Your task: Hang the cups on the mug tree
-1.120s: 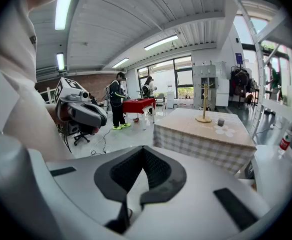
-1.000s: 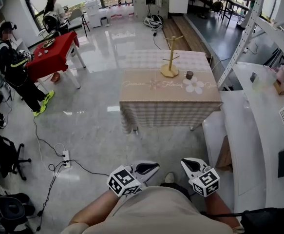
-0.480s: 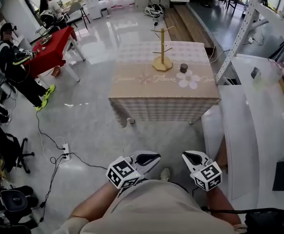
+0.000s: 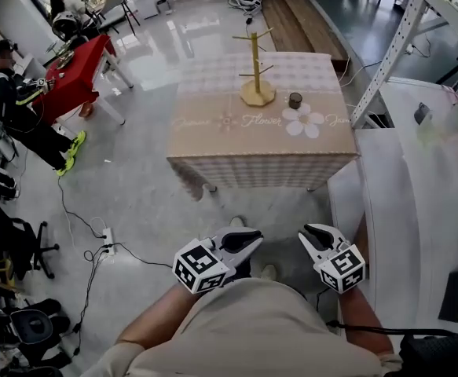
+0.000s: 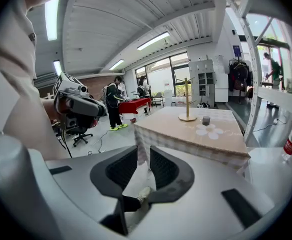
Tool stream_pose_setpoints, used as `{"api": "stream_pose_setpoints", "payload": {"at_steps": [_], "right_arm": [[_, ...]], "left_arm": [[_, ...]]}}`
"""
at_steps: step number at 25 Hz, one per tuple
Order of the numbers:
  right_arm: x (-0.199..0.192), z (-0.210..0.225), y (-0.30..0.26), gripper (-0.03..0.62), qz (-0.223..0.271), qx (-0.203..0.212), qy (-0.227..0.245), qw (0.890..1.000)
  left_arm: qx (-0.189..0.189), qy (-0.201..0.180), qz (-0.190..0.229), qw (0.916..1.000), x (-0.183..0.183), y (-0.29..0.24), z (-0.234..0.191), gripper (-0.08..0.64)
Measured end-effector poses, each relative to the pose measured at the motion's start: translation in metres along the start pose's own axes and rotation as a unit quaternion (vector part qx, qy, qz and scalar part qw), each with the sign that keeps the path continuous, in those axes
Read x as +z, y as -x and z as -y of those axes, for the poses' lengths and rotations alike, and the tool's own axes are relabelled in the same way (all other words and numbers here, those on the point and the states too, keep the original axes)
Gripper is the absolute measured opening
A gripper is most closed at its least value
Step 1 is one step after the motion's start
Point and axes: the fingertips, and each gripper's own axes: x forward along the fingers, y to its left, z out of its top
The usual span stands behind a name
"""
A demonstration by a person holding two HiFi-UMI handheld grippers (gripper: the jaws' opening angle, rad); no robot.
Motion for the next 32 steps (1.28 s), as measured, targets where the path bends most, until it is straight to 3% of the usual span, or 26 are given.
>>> {"api": "stream_pose_setpoints", "payload": {"at_steps": [5, 12, 16, 24, 32], "right_arm": [[0.022, 0.036, -0.040, 0.095, -0.013, -0.028, -0.017, 0.999], [0.083, 0.093, -0.109, 0.095, -0.025, -0.066, -0.012, 0.997], [0.100, 0.129, -0.145, 0.103, -0.037, -0.100, -0.011, 0.994], [0.110, 0.215, -0.196, 0.147, -0.064, -0.122, -0.016, 0.990], [0.104, 0.314, -0.249, 0.181, -0.098, -0.098, -0.002, 0.990]], "left_arm": [[-0.022, -0.005, 0.004, 0.9997, 0.022, -0.013, -0.063, 0.018], [-0.061, -0.022, -0.004, 0.9979, 0.077, -0.020, -0.152, 0.018], [-0.075, -0.026, -0.016, 0.9967, 0.086, -0.019, -0.191, 0.019], [-0.047, 0.005, 0.002, 0.9989, 0.110, -0.027, -0.251, 0.018], [0.024, 0.035, 0.024, 0.9988, 0.152, -0.057, -0.297, 0.018]]}}
